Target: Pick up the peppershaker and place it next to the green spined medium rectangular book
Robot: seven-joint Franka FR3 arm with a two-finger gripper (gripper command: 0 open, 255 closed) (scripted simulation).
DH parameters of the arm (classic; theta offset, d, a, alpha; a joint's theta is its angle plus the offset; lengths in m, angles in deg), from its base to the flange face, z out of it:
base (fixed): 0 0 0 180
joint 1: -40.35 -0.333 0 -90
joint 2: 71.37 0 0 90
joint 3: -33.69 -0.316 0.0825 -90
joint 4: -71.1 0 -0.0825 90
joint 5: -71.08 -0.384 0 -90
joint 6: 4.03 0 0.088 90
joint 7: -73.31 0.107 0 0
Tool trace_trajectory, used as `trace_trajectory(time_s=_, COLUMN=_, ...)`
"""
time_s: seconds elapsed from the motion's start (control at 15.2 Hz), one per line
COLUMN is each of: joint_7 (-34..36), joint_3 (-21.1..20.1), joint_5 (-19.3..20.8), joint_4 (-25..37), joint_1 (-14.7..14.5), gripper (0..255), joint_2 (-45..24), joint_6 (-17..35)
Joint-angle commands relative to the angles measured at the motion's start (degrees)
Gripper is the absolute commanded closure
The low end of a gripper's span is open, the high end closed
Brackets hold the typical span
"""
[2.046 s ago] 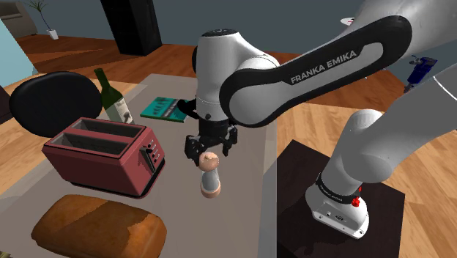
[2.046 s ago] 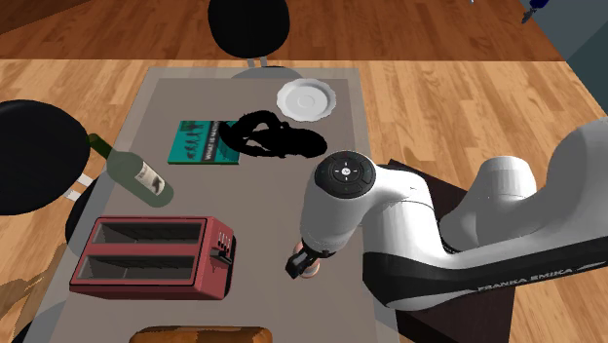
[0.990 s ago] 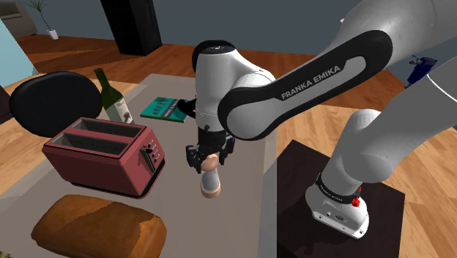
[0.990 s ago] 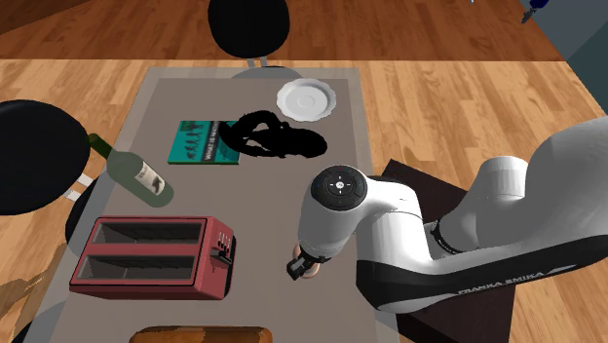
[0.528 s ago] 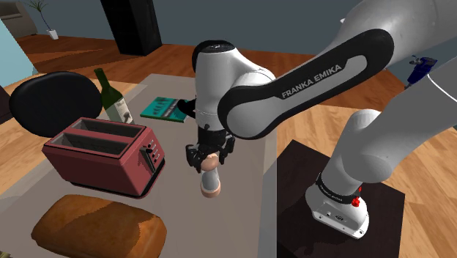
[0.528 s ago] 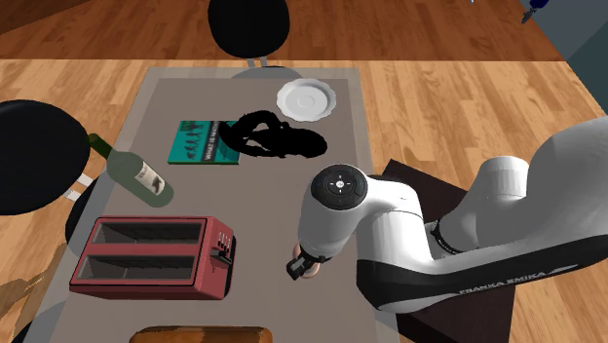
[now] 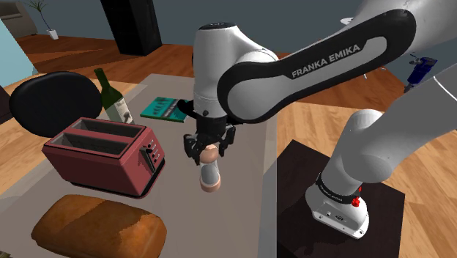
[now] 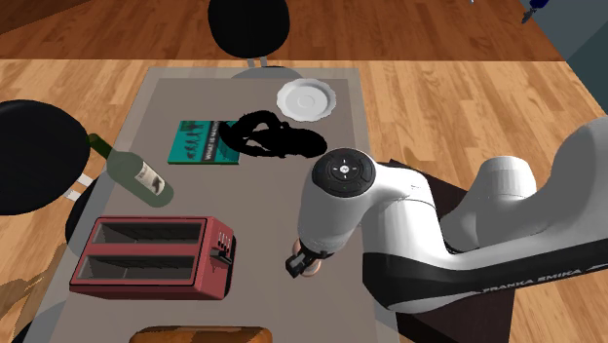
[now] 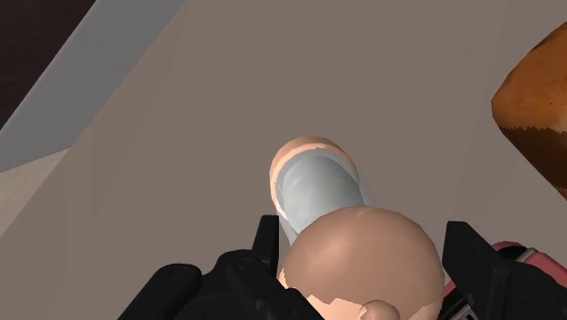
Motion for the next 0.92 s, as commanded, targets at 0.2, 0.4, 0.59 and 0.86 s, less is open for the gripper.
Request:
trace_trajectory(time_s=0.2, joint_7=0.2, joint_3=1.0, joint_5=0.5, joint_4=2.8, joint_1=0.1, gripper=255, joint_2=1.5, joint_6=-4.4)
trace_trajectory(time_s=0.4, joint_7=0.4, joint_3=1.5, joint_5=0.8, joint_4=4.6, joint_1=0.2, gripper=255, joint_2=2.2, joint_6=-6.8)
trace_trajectory(time_s=0.59, joint_7=0.6, joint_3=1.9, joint_5=1.1, joint_4=6.5, joint_1=0.3, gripper=255, joint_2=2.7, joint_6=-9.2)
trace_trajectory(time_s=0.86, joint_7=0.9, joint_3=2.5, joint_5=1.5, joint_4=9.2, joint_1=0.4, gripper=255, joint_2=3.3, joint_6=-12.4)
